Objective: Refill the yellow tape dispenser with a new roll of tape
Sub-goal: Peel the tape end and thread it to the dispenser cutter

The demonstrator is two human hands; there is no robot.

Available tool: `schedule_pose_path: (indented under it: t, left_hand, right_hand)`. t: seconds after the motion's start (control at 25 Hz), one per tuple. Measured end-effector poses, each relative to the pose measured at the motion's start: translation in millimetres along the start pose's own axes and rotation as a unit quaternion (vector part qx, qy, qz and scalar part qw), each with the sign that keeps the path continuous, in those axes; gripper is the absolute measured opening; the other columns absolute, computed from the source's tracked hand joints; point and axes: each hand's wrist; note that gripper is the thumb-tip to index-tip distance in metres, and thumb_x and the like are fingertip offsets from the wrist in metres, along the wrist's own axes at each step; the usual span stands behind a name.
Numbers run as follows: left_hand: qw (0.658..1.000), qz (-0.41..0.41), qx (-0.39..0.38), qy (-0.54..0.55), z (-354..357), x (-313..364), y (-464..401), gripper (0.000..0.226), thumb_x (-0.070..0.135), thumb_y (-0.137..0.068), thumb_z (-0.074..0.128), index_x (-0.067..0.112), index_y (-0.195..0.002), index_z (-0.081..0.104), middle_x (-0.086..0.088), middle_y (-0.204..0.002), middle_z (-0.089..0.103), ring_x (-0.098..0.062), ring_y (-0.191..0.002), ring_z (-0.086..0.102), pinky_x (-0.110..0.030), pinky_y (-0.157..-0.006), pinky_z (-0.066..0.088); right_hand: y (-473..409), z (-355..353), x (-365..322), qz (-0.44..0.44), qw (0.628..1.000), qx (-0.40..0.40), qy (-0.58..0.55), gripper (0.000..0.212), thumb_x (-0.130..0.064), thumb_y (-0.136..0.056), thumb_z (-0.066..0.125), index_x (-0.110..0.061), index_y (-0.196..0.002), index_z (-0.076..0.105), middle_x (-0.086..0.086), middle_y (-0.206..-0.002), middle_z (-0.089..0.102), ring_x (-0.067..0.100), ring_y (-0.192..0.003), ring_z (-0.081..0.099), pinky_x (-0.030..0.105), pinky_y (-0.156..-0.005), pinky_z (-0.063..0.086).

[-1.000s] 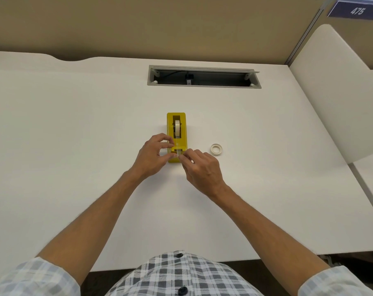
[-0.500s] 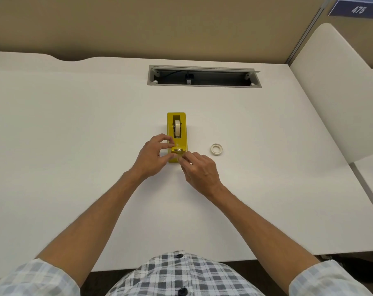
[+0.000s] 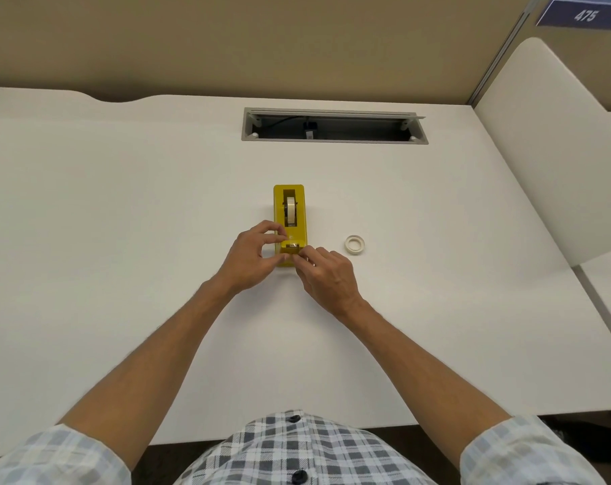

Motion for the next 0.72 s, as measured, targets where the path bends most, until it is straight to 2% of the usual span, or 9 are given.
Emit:
schedule_pose_path:
  t: [0.16,0.32,0.4,0.56,0.64,0.72]
  left_hand:
    - [1.0,-0.011,0.003,0.008,0.3,-2.0,-0.6,0.027,0.025,-0.081,0.075,0.014,-0.106,0.074,0.01,-0.119,0.06,-0.012,-0.108,0.058,-0.034,-0.097,0.049]
    - [0.999,-0.022,0.02,0.017,2.1,-1.6,1.1,0.031,0.029,-0.078,0.078,0.014,-0.104,0.074,0.011,-0.117,0.062,-0.01,-0.106,0.059,-0.034,-0.095,0.05]
    - [0.999,-0.024,0.035,0.013,4.9,-1.2,0.6,0.031,0.029,-0.077,0.079,0.013,-0.104,0.074,0.01,-0.116,0.063,-0.012,-0.105,0.06,-0.036,-0.093,0.052]
    - [0.997,-0.019,0.071,0.004,11.8,-0.2,4.1,0.032,0.029,-0.078,0.078,0.014,-0.105,0.073,0.006,-0.125,0.06,-0.008,-0.106,0.057,-0.035,-0.094,0.053]
    - [0.996,-0.016,0.092,0.015,13.9,-2.6,9.1,0.036,0.028,-0.078,0.079,0.015,-0.11,0.072,0.003,-0.136,0.054,-0.008,-0.111,0.056,-0.027,-0.092,0.052]
    - [0.994,-0.023,0.099,0.034,16.1,-4.3,13.9,0.039,0.028,-0.08,0.077,0.016,-0.116,0.07,0.002,-0.136,0.055,-0.009,-0.109,0.058,-0.026,-0.087,0.055]
  right_hand:
    - [10.0,6.9,2.3,0.015,0.999,-0.022,0.02,0.006,-0.017,-0.088,0.07,-0.014,-0.084,0.074,0.001,-0.074,0.066,0.02,-0.055,0.058,0.03,-0.044,0.045]
    - [21.4,7.6,2.4,0.074,0.996,-0.032,-0.033,0.009,-0.016,-0.087,0.066,-0.012,-0.082,0.072,0.002,-0.077,0.067,0.023,-0.057,0.061,0.03,-0.043,0.046]
    - [22.2,3.9,4.7,0.133,0.988,-0.025,-0.069,0.012,-0.023,-0.088,0.067,-0.014,-0.091,0.073,0.0,-0.084,0.068,0.019,-0.061,0.065,0.029,-0.045,0.048]
    - [11.5,-4.0,11.2,0.227,0.965,-0.052,-0.124,0.04,-0.045,-0.088,0.064,-0.02,-0.12,0.066,-0.007,-0.106,0.07,0.011,-0.078,0.069,0.028,-0.054,0.054]
    - [3.8,-5.8,12.8,0.228,0.962,-0.072,-0.131,0.045,-0.05,-0.088,0.063,-0.024,-0.125,0.063,-0.009,-0.116,0.069,0.009,-0.085,0.069,0.027,-0.06,0.054]
    - [-2.9,-5.0,13.8,0.21,0.965,-0.09,-0.129,0.042,-0.049,-0.09,0.062,-0.024,-0.124,0.065,-0.008,-0.12,0.069,0.011,-0.089,0.07,0.025,-0.065,0.052]
Point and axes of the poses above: each hand's wrist, its own y-axis away from the middle knuckle, its own z-axis out of the palm, x = y × z
